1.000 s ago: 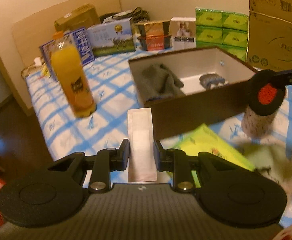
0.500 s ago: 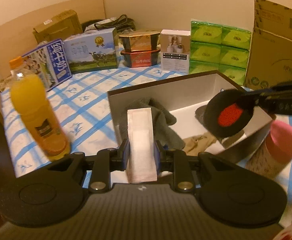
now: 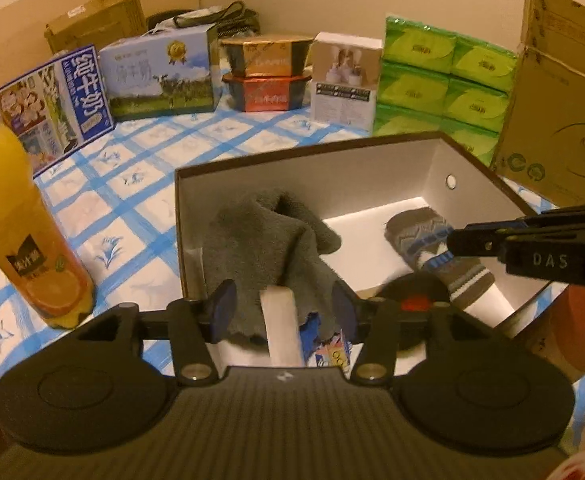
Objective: Organize soft objects
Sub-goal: 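Open the right gripper over the box releasing the case while the left drops the paper strip in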
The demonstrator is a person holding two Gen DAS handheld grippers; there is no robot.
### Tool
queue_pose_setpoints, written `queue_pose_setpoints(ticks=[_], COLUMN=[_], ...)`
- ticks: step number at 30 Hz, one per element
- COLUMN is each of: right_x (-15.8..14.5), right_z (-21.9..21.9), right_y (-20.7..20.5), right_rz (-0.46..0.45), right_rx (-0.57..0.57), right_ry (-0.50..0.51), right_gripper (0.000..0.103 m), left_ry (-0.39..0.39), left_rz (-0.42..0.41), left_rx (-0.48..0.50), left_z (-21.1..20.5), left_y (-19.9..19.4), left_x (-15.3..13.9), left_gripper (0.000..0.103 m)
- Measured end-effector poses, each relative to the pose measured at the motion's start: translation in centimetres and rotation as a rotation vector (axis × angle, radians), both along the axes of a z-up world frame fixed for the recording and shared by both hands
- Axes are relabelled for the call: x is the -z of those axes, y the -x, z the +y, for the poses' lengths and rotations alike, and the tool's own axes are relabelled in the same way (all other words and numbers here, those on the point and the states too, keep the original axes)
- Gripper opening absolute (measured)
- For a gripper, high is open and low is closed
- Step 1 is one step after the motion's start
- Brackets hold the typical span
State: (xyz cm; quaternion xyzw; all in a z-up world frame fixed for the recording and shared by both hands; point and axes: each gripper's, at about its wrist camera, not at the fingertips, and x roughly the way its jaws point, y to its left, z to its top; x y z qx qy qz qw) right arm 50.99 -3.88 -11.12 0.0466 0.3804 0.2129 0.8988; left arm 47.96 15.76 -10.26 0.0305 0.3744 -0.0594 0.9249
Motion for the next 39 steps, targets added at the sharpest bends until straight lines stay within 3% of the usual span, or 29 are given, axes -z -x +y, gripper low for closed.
queue_pose_setpoints(ticks=[7,12,22,39], right_x=[0.2,0.1,-3.1,-9.1], right_z=[0.2,0.6,0.3,-5.4], right_y=[-0.1,1.0,3.8,16.2], right_rz=[0.02,0.001,-0.046,-0.113], right_rx=[-0.023,-0.054,-0.076,-0.105], right_ry=[-0.014,0.005,-0.02,-0.113], right_gripper=[0.019,0.039,0.045,0.052], left_ry=[0.013,0.012,0.015,0.089], left_rz=[0.041,0.044,0.013,-0.059], left_rx=[-0.031,-0.033,-0.043,-0.099], left_z=[1.3,1.5,0.8,-2.2], left_y=[0.7,1.7,5.0,17.5], left_x=[0.8,0.5,-2.8,-10.0], left_gripper=[0.05,0.05,0.05,0.054])
